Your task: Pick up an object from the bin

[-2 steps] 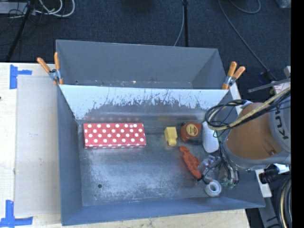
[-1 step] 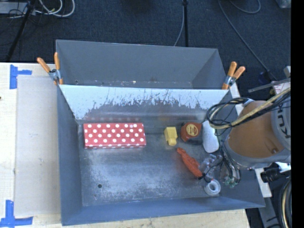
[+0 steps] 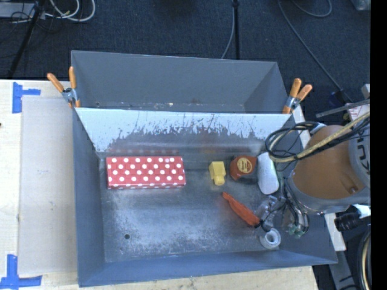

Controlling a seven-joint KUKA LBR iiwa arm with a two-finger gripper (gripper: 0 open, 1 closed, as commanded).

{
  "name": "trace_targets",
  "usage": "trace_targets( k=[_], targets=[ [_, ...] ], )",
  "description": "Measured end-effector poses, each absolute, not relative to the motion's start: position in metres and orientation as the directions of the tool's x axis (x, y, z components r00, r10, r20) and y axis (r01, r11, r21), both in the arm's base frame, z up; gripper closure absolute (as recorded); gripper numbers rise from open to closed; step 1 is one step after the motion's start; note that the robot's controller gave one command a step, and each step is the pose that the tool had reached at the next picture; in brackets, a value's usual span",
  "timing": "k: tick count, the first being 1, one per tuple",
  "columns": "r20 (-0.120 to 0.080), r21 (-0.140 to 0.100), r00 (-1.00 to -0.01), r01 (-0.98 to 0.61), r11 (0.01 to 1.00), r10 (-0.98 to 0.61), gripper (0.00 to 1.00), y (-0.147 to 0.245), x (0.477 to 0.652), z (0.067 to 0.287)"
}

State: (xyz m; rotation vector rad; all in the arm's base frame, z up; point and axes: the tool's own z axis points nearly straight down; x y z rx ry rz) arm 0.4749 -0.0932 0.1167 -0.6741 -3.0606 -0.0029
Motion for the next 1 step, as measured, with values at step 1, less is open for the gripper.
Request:
trace_targets(
  k=[1],
  targets=[
    [0.007,0.001,-0.908,0.419,0.908,0.419,1.00,-0.0931,0.4749,0.1336]
  ],
)
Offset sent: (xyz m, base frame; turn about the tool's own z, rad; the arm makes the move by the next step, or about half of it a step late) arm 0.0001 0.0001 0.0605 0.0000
